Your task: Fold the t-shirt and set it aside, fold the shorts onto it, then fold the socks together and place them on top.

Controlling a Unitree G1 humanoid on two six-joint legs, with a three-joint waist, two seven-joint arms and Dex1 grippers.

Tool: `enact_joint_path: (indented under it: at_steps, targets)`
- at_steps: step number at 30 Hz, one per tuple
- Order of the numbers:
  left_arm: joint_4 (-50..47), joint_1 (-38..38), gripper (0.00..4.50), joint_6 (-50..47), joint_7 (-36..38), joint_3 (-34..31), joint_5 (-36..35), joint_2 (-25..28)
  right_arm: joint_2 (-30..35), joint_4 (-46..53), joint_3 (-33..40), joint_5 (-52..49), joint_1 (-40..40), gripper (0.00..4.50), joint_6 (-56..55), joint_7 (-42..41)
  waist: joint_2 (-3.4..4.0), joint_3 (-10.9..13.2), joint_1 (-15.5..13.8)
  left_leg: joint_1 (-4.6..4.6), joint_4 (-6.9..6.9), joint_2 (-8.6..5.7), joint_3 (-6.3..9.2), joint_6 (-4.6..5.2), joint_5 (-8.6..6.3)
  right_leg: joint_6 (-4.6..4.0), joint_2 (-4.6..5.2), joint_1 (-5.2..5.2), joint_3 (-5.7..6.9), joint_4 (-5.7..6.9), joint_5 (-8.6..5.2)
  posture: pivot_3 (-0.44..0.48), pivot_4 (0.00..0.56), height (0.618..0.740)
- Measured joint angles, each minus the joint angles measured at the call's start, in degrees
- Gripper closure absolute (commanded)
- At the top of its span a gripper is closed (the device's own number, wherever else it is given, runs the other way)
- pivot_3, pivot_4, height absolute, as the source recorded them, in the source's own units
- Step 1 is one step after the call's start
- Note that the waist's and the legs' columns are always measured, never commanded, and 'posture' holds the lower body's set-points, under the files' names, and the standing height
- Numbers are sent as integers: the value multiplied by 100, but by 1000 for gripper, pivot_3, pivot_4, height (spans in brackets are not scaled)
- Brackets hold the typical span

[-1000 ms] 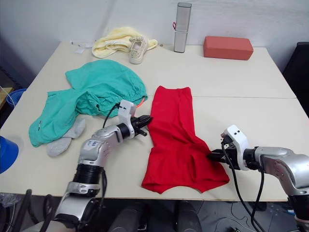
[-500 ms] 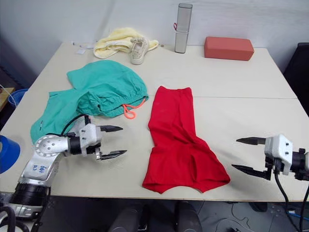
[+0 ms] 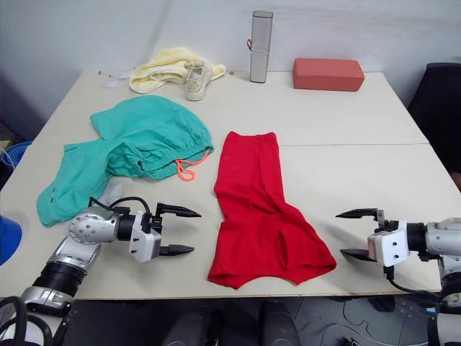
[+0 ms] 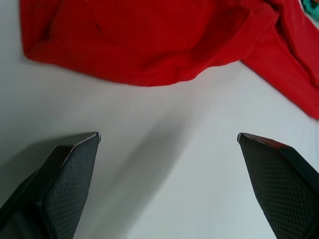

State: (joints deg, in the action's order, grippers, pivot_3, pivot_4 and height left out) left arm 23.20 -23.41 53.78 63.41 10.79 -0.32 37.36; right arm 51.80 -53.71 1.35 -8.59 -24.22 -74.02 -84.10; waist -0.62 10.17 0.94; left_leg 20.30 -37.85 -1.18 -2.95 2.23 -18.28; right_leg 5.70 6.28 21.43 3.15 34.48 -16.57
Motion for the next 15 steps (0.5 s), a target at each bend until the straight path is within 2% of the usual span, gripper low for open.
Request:
enact_joint_path:
  at_steps: [7,15]
  targets:
    - [275,-289,58,822,-644,279,702,-243,-149,-65,-599,82,-209,0,-651,581,0,-32,58,-11,1,2,4,-23,-17,-1,0,-14,2,-2,-1,0,150,740]
    - [445,-440,58,970,-1383,579,1214,-498,-191,109,-1242,69,-230,0,-915,1212,5,-56,47,-13,1,2,9,-3,-8,-1,0,-20,6,-8,-1,0,150,740]
